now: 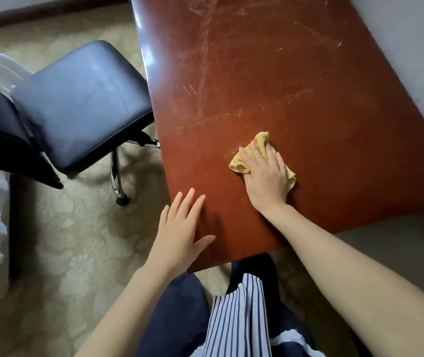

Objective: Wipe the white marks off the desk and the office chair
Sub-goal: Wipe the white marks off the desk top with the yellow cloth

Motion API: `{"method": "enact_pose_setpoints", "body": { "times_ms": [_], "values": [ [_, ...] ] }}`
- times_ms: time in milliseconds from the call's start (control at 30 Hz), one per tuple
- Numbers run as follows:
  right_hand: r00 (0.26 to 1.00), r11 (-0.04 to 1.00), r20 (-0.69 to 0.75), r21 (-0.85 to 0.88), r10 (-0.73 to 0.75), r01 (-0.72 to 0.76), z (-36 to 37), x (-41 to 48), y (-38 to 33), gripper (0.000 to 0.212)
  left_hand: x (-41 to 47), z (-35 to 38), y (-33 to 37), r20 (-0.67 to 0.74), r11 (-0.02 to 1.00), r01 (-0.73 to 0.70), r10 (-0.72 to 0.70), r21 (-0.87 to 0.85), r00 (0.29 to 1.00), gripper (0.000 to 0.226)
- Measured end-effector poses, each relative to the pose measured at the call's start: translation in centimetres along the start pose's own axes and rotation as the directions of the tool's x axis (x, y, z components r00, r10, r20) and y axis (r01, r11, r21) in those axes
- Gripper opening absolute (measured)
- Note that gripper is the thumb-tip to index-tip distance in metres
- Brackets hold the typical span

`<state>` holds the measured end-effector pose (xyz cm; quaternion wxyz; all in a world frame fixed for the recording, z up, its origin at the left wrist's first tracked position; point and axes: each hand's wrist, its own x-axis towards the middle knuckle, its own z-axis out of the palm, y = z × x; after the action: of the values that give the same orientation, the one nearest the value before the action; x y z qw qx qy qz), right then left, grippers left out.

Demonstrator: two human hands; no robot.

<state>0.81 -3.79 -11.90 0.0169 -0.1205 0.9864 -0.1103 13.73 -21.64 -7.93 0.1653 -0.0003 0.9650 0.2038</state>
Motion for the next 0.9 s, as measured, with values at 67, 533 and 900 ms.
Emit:
{"method": "enact_pose_setpoints", "body": {
  "times_ms": [67, 533, 900],
  "values": [
    [1.0, 1.0, -0.011, 0.008, 0.017, -0.017, 0.5, -1.8, -2.5, 0.049, -0.2, -1.1, -2.4, 0.009, 0.999, -0.04, 0.04, 0.007, 0.999, 0.083],
    [0.987, 0.978, -0.047, 0.14, -0.151, 0.156, 1.8, -11.6, -13.1, 0.073, -1.7, -5.6, -13.4, 0.098, 0.985, -0.156, 0.163, -0.069, 0.982, 0.083],
    [0.99, 0.979, 0.039, 0.16, -0.134, 0.126, 0.5, -0.5, -9.1, 0.065, 8.0, -9.0, -14.2, 0.19, 0.949, -0.306, 0.314, -0.068, 0.93, 0.081]
  ]
}}
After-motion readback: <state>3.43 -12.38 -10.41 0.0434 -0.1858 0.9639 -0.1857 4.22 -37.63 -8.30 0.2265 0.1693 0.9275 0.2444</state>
